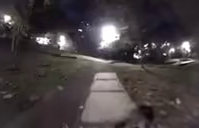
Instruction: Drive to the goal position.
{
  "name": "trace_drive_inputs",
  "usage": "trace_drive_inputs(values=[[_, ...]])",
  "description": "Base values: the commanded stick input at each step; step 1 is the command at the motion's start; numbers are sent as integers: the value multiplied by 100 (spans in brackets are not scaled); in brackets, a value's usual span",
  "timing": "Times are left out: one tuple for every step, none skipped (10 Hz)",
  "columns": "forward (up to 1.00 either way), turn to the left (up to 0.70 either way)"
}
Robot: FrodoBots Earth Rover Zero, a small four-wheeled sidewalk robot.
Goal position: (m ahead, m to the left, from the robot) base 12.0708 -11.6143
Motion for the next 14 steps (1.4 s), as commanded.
trace_drive_inputs(values=[[45, 0], [45, 0], [45, 0], [45, 0], [45, 0], [45, 0], [45, 0], [45, 0], [45, 0], [45, 0], [45, 0], [45, 0], [45, 0], [45, 0]])
